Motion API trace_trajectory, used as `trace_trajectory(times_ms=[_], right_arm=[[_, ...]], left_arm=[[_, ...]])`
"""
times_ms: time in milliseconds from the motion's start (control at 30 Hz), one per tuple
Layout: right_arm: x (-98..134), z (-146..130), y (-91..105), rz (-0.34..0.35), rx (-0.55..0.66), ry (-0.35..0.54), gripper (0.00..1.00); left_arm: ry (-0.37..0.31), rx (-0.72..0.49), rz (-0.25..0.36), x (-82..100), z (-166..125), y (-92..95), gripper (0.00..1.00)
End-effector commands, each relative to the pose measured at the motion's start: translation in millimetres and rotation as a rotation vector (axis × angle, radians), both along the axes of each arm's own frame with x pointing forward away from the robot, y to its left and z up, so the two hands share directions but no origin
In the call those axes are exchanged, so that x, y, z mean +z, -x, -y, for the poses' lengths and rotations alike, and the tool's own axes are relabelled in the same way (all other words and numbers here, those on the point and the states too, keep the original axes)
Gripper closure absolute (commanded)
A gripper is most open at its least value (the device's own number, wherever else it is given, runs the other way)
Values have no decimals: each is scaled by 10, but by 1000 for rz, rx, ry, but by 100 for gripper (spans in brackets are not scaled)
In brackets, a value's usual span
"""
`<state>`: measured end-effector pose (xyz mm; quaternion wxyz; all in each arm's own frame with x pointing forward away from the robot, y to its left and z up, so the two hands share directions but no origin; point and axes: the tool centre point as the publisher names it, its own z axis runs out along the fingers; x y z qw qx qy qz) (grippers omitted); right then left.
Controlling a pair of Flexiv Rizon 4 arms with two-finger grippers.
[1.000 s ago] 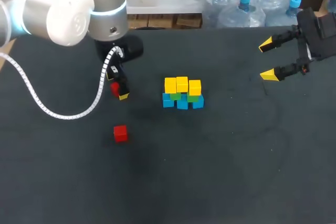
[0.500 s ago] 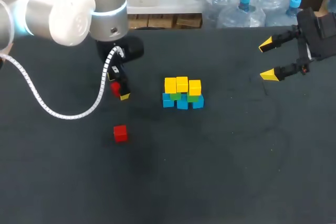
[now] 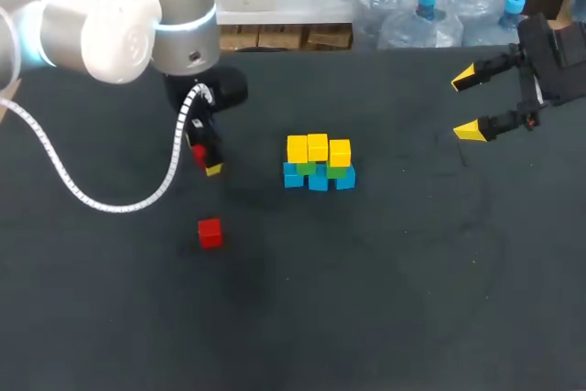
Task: Place the blue cubes, place green cubes on the blue cubes, place the yellow cubes on the green cubes, then place the red cubes on the yellow cubes, and place purple cube on the red cubes.
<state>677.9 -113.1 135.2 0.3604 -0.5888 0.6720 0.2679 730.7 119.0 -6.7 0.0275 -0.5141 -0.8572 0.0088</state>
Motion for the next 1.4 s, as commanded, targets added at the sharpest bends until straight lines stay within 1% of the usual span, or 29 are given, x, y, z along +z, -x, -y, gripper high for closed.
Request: trace_trajectory(times_ms=[33, 267, 400, 533, 633, 767, 933, 1033, 1200, 1400], right_arm=[[-6, -3, -5, 1, 1, -1, 0], [-6, -3, -5, 1, 1, -1, 0], [-6, -3, -5, 1, 1, -1, 0], [-6, -3, -5, 1, 1, -1, 0], [-6, -3, -5, 1, 1, -1, 0], [-6, -3, -5, 1, 1, -1, 0], [-6, -3, -5, 1, 1, -1, 0], [-6, -3, -5, 1, 1, -1, 0], [-6, -3, -5, 1, 1, -1, 0], [-6, -3, -5, 1, 1, -1, 0]], left_arm=[[6, -8, -2, -34, -2, 21, 100], [15, -13, -13, -98, 11, 90, 100], [22, -18, -2, -51, 9, 130, 100], [35, -40, 35, 114, 49, 157, 100], [17, -85, 74, 289, 130, 178, 100], [-11, -162, 113, 515, 292, 202, 100], [-43, -276, 174, 801, 571, 265, 100], [-57, -318, 208, 953, 708, 316, 100], [-69, -357, 246, 1124, 895, 389, 100], [-59, -386, 249, 1245, 1103, 471, 100]])
